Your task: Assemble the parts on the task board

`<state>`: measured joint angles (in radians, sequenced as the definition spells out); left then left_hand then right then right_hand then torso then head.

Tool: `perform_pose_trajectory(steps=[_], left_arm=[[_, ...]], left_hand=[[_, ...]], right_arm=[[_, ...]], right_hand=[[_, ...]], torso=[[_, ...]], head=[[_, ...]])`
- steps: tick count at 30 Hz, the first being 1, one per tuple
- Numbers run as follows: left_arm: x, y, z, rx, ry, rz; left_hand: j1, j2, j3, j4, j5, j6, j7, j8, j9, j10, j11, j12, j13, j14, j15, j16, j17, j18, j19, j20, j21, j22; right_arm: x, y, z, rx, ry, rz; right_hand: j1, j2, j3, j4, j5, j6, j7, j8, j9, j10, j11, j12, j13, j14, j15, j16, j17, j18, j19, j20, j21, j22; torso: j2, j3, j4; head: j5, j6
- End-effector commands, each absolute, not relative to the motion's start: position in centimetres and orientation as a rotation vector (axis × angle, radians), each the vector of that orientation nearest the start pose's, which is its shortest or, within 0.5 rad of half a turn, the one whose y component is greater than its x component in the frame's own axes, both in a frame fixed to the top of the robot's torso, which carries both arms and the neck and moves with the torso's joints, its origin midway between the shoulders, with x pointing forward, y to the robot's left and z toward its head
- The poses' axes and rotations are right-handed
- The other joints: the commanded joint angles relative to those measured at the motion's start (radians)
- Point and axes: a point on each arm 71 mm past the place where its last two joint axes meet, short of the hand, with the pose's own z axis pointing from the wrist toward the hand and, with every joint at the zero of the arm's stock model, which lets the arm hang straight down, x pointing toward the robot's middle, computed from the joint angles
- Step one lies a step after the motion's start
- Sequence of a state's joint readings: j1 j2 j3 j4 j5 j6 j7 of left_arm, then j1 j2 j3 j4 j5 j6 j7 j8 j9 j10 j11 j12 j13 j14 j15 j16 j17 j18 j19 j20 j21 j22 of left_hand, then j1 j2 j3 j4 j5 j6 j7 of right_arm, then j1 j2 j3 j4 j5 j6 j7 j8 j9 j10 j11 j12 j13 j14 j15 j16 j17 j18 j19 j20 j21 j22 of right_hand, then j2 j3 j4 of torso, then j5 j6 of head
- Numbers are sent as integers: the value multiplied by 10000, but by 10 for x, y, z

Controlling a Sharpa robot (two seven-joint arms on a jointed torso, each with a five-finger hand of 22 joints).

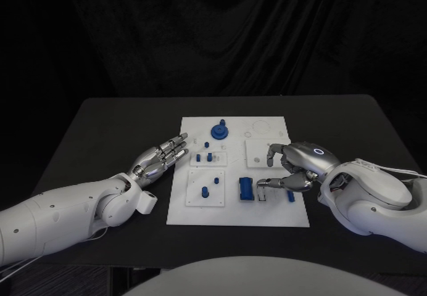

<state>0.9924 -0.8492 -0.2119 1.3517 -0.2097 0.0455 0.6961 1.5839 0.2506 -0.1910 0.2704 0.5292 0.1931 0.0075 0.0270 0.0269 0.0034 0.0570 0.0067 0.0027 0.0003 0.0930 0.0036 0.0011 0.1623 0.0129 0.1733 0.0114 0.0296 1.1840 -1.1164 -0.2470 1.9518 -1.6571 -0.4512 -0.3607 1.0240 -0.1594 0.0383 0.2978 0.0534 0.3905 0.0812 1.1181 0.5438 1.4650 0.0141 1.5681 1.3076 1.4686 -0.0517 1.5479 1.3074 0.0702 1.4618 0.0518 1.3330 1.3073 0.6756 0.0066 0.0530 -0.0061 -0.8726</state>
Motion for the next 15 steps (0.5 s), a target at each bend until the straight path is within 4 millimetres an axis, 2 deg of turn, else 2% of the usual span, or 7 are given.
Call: perform_pose_trajectory(steps=[1,5,6,9,10,12,15], left_arm=[[422,246,-318,-9194,15956,-17524],[422,246,-318,-9165,15879,-17498],[422,246,-317,-9128,15789,-17496],[421,247,-315,-8965,15419,-17484],[421,247,-314,-8896,15320,-17469],[420,247,-311,-8550,15031,-17375],[419,248,-308,-7960,14722,-17225]], left_hand=[[-23,-13,32,28,10,9,36,24,10,30,42,-47,-7,-3,66,-36,-11,-132,15,47,-1,-5],[-15,-25,39,21,31,45,35,32,15,41,41,-44,-4,-3,54,-36,-11,-129,16,43,0,-6],[-8,-50,43,15,41,97,39,44,22,54,38,-40,0,-3,17,-36,-11,-117,13,24,-2,-11],[0,-120,48,51,66,294,45,85,44,127,57,-21,19,-3,-163,-36,-11,-49,10,-84,-5,-19],[-14,-139,38,83,67,356,75,97,50,148,30,-16,24,-3,-231,-36,-11,-22,11,-122,-4,-17],[-25,-221,5,152,169,630,93,150,75,269,-133,10,49,-3,-504,-36,-11,67,36,-328,14,16],[-39,-294,-29,179,303,875,89,183,91,360,-388,23,64,-3,-841,-36,-11,100,51,-633,24,29]], right_arm=[[365,-223,-214,-1433,17412,5313],[364,-237,-216,-1280,17994,4534],[363,-243,-217,-1214,18243,4187],[361,-257,-220,-1069,18735,3453],[361,-260,-220,-1024,18812,3308],[359,-269,-220,-825,19031,2916],[356,-278,-222,-405,19370,2584]], right_hand=[[-533,300,62,5,-74,308,-39,-165,-94,1058,-99,26,2632,936,-90,78,2239,-208,271,-43,238,1988],[-786,981,442,-19,272,916,-43,-824,-427,1058,-114,26,2632,951,-94,106,2311,-248,354,-51,447,2040],[-651,1178,561,-59,1143,1344,-30,-1296,-644,1058,-93,26,2632,952,-85,107,2314,-257,368,-40,500,2051],[-522,1270,585,-51,1917,1843,27,-2103,-936,1058,-38,26,2632,948,-36,100,2300,-269,383,4,574,2066],[-371,1300,670,-89,2668,2103,11,-2309,-1013,1058,-51,26,2632,943,-47,91,2276,-273,388,1,602,2072],[-294,1280,721,-56,3189,2423,4,-2691,-1142,1058,-60,26,2632,928,-46,64,2210,-267,375,-3,588,2065],[184,1108,1003,-111,4534,2801,6,-3253,-1318,1058,-64,26,2632,917,-62,42,2161,-263,359,-8,573,2056]], torso=[[-25,-7,10],[-35,-13,21],[-32,-14,24],[-22,-17,25],[-21,-19,25],[-20,-23,26],[-13,-21,20]], head=[[-12,0],[-24,0],[-18,0],[-20,0],[-20,0],[-22,0],[-26,0]])
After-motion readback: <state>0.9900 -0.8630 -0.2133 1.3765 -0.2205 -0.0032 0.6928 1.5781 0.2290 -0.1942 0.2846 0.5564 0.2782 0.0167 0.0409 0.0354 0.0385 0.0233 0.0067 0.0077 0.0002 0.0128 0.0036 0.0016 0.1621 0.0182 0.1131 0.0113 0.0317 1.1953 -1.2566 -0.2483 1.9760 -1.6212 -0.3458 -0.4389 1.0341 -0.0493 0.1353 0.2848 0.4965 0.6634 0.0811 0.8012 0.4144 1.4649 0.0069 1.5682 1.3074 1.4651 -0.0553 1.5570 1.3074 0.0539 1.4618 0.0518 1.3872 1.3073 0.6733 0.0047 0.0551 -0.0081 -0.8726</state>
